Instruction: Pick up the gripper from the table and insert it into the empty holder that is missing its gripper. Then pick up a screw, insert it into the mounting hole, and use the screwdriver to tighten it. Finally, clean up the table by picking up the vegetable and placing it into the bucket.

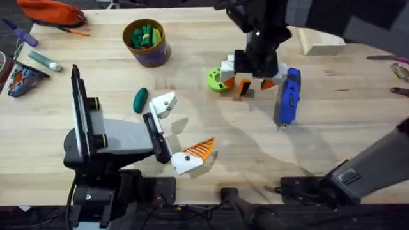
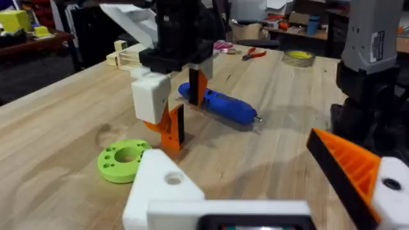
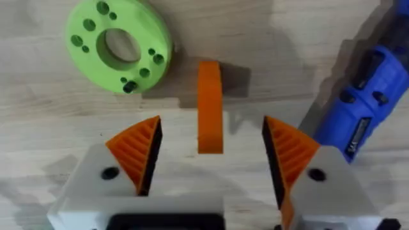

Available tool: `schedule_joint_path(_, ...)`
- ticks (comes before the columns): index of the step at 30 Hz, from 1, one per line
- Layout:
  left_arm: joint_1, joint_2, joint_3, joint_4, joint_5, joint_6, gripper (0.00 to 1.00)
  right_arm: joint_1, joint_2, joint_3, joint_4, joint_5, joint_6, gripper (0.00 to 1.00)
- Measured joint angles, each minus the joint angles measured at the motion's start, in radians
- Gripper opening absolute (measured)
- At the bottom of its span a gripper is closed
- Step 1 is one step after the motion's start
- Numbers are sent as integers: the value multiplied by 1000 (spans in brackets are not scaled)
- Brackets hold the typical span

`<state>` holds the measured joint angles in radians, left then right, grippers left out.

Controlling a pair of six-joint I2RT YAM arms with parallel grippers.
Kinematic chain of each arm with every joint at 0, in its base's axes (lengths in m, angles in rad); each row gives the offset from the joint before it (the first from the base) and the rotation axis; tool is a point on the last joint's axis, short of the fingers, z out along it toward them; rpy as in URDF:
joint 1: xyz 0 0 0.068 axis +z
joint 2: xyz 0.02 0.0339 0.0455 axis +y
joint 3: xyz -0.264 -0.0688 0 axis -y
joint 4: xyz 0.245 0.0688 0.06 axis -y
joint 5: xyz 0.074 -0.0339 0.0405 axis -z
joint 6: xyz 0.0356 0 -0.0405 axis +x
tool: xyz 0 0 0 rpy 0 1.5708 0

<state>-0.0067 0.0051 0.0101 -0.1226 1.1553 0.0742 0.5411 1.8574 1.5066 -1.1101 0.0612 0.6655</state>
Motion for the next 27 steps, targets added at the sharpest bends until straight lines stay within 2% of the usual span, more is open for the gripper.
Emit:
schedule_joint_path(4,0,0,0,0,0,0,985,0,14,0,20,-6,-9,798)
schedule_joint_path(8,0,0,0,0,0,0,985,0,14,0,23,-6,-12,652)
schedule_joint_path(23,0,0,0,0,0,0,986,0,14,0,23,-6,-15,452)
schedule_joint_path(27,0,0,0,0,0,0,985,0,14,0,23,-6,-15,433)
